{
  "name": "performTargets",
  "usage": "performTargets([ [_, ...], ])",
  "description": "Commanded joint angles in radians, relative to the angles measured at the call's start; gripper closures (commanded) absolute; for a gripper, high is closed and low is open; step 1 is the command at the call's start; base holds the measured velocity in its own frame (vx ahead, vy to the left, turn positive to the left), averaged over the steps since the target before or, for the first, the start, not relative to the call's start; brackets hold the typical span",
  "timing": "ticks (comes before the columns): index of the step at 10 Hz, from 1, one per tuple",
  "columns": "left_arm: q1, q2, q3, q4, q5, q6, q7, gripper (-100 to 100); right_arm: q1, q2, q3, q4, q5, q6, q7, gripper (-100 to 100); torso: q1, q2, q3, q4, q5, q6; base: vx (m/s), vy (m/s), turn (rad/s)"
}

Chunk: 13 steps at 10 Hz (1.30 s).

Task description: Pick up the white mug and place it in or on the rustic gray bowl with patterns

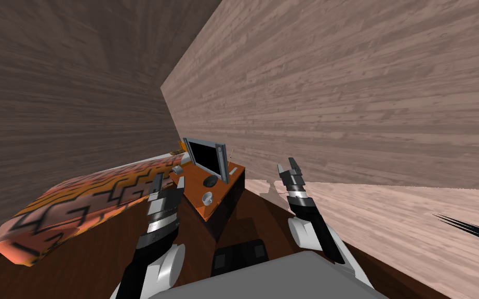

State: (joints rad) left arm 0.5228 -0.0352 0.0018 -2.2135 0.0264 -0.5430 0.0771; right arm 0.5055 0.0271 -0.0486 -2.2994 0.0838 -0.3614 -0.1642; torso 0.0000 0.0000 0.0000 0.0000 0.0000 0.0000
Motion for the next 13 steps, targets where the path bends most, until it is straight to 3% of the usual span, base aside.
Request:
performTargets([
  [1, -0.001, 0.038, 0.002, 0.007, 0.001, 0.008, -0.001, -100, 0.0, 0.0, 0.0, 0.0, 0.0, 0.0, 0.0, 0, 0.0, 0.0, 0.0, 0.0, 0.0, 0.0, 0.011, -0.011, 0.019],
  [4, -0.001, 0.117, 0.01, 0.035, 0.004, 0.041, -0.006, -100, 0.0, 0.0, 0.0, 0.0, 0.0, 0.0, 0.0, 0, -0.002, -0.003, -0.002, -0.001, 0.0, 0.0, 0.04, -0.037, 0.044],
  [7, -0.001, 0.171, 0.022, 0.077, 0.008, 0.093, -0.014, -100, 0.0, 0.0, 0.0, 0.0, 0.0, 0.0, 0.0, 0, -0.005, -0.003, -0.002, -0.001, -0.001, 0.0, 0.052, -0.073, 0.061],
  [13, -0.003, 0.214, 0.049, 0.174, 0.017, 0.207, -0.03, -100, 0.0, 0.0, 0.0, 0.0, 0.0, 0.0, 0.0, 0, -0.004, -0.005, -0.003, -0.001, -0.001, 0.0, 0.065, -0.078, 0.071],
])
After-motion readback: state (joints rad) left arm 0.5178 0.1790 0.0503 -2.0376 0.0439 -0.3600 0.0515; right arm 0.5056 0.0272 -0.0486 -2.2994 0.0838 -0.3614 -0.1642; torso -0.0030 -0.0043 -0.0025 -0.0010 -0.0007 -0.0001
